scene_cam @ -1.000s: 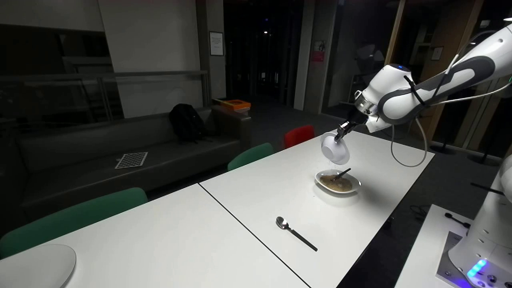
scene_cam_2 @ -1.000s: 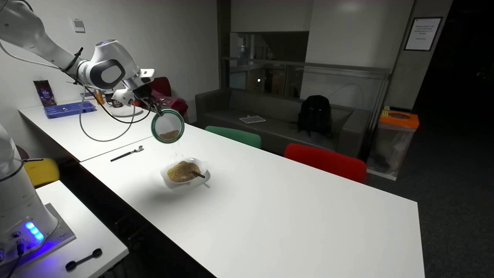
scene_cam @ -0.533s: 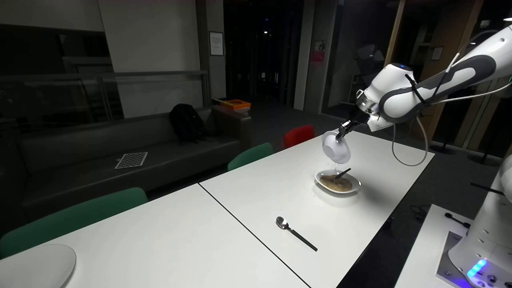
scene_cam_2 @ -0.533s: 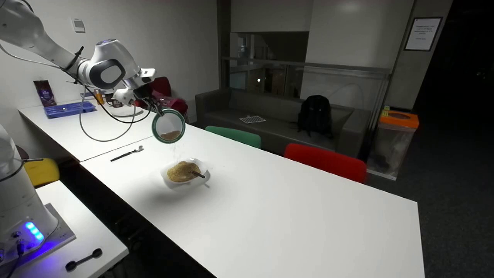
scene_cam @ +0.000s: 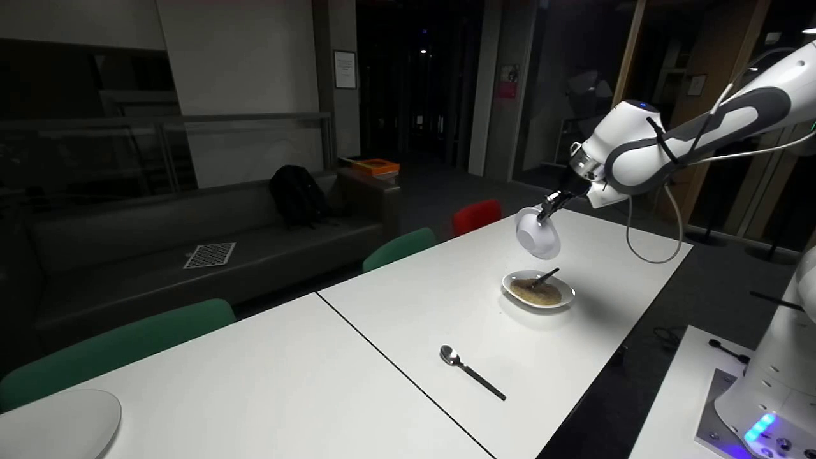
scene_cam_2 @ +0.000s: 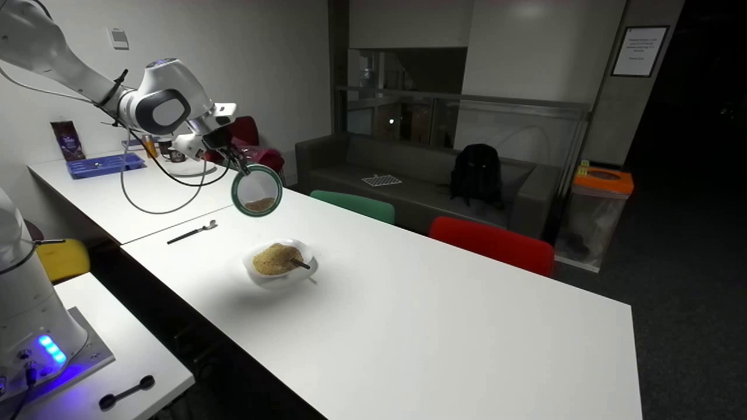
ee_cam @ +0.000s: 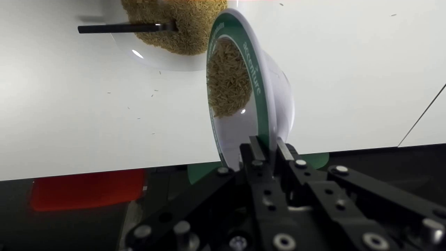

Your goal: Put the spoon in the left bowl on the table, then pour the contents from the left bowl to the right bowl

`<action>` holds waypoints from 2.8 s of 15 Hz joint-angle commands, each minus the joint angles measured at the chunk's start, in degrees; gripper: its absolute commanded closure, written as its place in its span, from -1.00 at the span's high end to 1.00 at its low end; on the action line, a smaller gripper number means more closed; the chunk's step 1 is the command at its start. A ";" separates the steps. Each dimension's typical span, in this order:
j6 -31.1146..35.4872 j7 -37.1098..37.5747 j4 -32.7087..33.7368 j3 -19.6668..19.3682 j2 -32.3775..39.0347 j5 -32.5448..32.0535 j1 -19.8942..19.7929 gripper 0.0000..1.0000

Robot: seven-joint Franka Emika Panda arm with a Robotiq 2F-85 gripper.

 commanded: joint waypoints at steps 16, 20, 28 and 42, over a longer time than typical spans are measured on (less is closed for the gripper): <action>-0.39 -0.99 0.40 -0.02 0.54 1.33 -0.65 -0.94; -1.01 -2.71 0.75 -1.91 -0.44 3.83 0.17 -0.94; -1.85 -8.72 1.25 -7.21 -2.26 12.20 1.53 -0.94; -4.33 -12.18 1.73 -9.77 -2.35 19.55 4.46 -0.94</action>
